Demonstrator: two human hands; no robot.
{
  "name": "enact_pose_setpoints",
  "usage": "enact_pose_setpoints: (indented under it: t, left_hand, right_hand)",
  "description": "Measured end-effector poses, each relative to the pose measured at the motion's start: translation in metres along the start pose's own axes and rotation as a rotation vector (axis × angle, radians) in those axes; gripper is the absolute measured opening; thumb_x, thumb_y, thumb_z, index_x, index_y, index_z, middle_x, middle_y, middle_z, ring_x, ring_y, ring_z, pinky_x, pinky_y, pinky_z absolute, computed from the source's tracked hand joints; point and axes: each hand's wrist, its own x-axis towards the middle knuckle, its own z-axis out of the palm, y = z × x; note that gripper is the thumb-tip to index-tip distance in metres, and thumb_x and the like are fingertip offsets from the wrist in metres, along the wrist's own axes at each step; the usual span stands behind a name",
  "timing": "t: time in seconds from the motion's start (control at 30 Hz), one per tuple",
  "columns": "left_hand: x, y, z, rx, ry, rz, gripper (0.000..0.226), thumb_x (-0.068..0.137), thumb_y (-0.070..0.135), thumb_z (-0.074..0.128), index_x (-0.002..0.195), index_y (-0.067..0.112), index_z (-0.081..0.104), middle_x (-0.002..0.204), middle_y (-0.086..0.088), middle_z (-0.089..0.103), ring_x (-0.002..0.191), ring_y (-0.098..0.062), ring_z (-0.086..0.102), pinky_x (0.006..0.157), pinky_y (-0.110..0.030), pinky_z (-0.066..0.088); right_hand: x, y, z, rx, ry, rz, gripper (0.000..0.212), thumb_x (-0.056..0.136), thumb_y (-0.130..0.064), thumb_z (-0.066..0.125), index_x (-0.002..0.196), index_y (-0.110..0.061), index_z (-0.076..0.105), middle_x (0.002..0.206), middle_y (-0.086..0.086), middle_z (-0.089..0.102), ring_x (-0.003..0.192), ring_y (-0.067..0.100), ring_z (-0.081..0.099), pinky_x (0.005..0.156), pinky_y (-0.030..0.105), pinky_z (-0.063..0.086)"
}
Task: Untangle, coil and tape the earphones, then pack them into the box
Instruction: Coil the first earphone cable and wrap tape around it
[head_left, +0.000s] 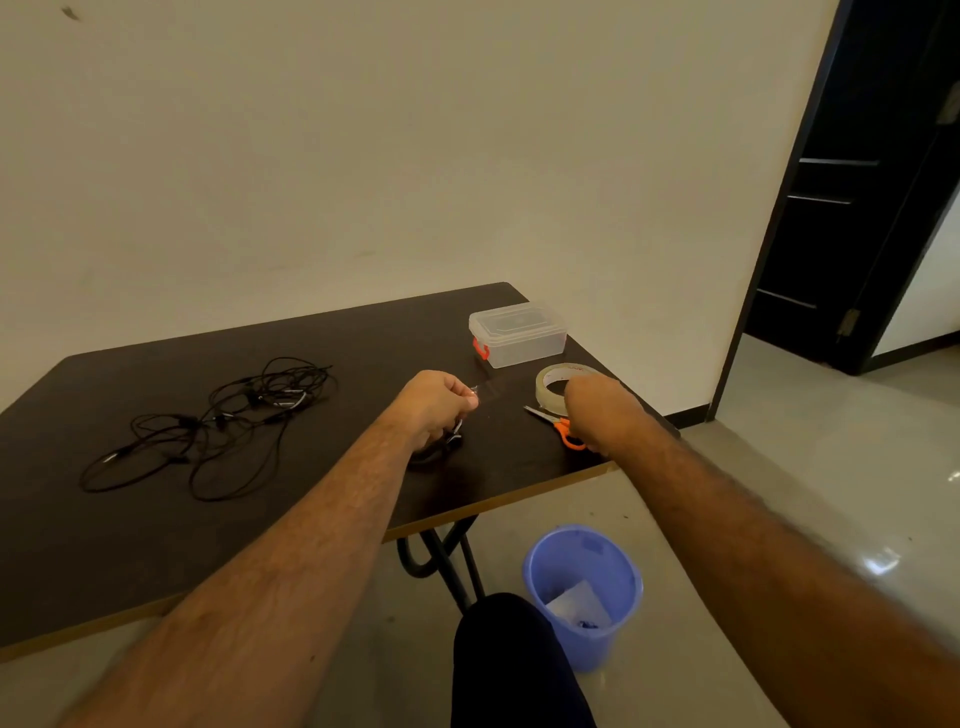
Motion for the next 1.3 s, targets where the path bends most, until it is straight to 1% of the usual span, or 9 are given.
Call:
enact_pose_setpoints:
  t: [0.07,0.13,0.23,0.3,0.4,0.93,1.03,1.1,1.3]
  left_hand:
    - [-0.002,-0.001,-0.007,-0.017,-0.011,0.012,0.007,0.097,0.016,0.06,0.101,0.013,0.065,0.089,-0.005,0.059,0.06,-0.008,0.042,0.046,-0.018,0.034]
    - [-0.005,-0.002,-0.015,-0.039,-0.028,0.034,0.007,0.097,0.016,0.06,0.1,0.013,0.065,0.085,-0.003,0.059,0.058,-0.007,0.04,0.044,-0.017,0.032]
    - [-0.009,-0.007,-0.027,-0.069,-0.069,0.081,0.006,0.096,0.017,0.06,0.1,0.016,0.065,0.087,-0.002,0.059,0.057,-0.007,0.04,0.043,-0.017,0.031]
    - [-0.01,-0.013,-0.036,-0.081,-0.078,0.108,0.007,0.096,0.02,0.061,0.1,0.017,0.065,0.09,-0.003,0.06,0.058,-0.007,0.04,0.044,-0.017,0.031]
    - [-0.013,-0.022,-0.051,-0.114,-0.086,0.121,0.006,0.096,0.02,0.061,0.099,0.017,0.065,0.093,-0.003,0.06,0.057,-0.006,0.04,0.043,-0.017,0.031]
    - [-0.006,-0.062,-0.059,-0.502,0.002,0.041,0.017,0.096,0.016,0.06,0.109,0.017,0.071,0.091,-0.001,0.061,0.055,-0.005,0.044,0.041,-0.015,0.031]
    - [-0.002,-0.063,-0.057,-0.351,0.119,0.082,0.018,0.095,0.017,0.062,0.112,0.019,0.069,0.096,0.0,0.065,0.064,-0.005,0.049,0.049,-0.019,0.04]
    - [0.001,-0.068,-0.056,-0.081,0.18,0.157,0.014,0.093,0.025,0.065,0.105,0.023,0.071,0.101,0.004,0.067,0.08,-0.005,0.056,0.069,-0.026,0.049]
    - [-0.009,-0.07,-0.039,0.669,0.083,0.305,0.036,0.086,0.046,0.069,0.117,0.027,0.069,0.116,0.006,0.064,0.105,-0.014,0.059,0.09,-0.038,0.052]
  right_hand:
    - [0.001,0.002,0.005,-0.017,0.201,-0.104,0.039,0.093,-0.029,0.064,0.126,-0.008,0.061,0.113,0.012,0.064,0.109,0.027,0.062,0.098,0.038,0.05]
    - [0.001,-0.001,0.008,0.236,0.385,-0.248,0.031,0.093,-0.038,0.063,0.103,-0.01,0.072,0.086,0.004,0.067,0.085,0.019,0.068,0.083,0.036,0.058]
    - [-0.008,-0.019,0.004,0.809,0.151,-0.461,0.034,0.091,-0.046,0.064,0.107,-0.016,0.068,0.095,0.002,0.069,0.087,0.014,0.069,0.07,0.031,0.06]
    - [-0.017,-0.034,0.002,0.994,-0.046,-0.534,0.038,0.089,-0.041,0.067,0.116,-0.015,0.065,0.107,0.002,0.069,0.097,0.015,0.068,0.074,0.031,0.059]
    - [-0.016,-0.054,0.006,1.142,-0.108,-0.563,0.024,0.089,-0.029,0.07,0.108,-0.014,0.07,0.106,0.002,0.072,0.1,0.018,0.069,0.082,0.037,0.058]
    - [-0.018,-0.086,0.013,1.05,0.161,-0.593,0.008,0.09,-0.022,0.069,0.089,-0.016,0.073,0.086,-0.002,0.071,0.08,0.01,0.066,0.066,0.025,0.052]
    - [-0.013,-0.082,0.012,1.106,0.255,-0.546,0.011,0.091,-0.022,0.068,0.084,-0.015,0.072,0.081,0.003,0.071,0.078,0.014,0.066,0.066,0.026,0.053]
    - [-0.009,-0.075,0.011,1.13,0.306,-0.503,0.014,0.091,-0.02,0.068,0.078,-0.016,0.071,0.079,0.006,0.07,0.077,0.015,0.065,0.063,0.025,0.051]
    - [-0.002,-0.058,0.015,1.151,0.351,-0.432,0.015,0.092,-0.019,0.067,0.079,-0.013,0.07,0.082,0.01,0.07,0.075,0.015,0.063,0.06,0.024,0.052]
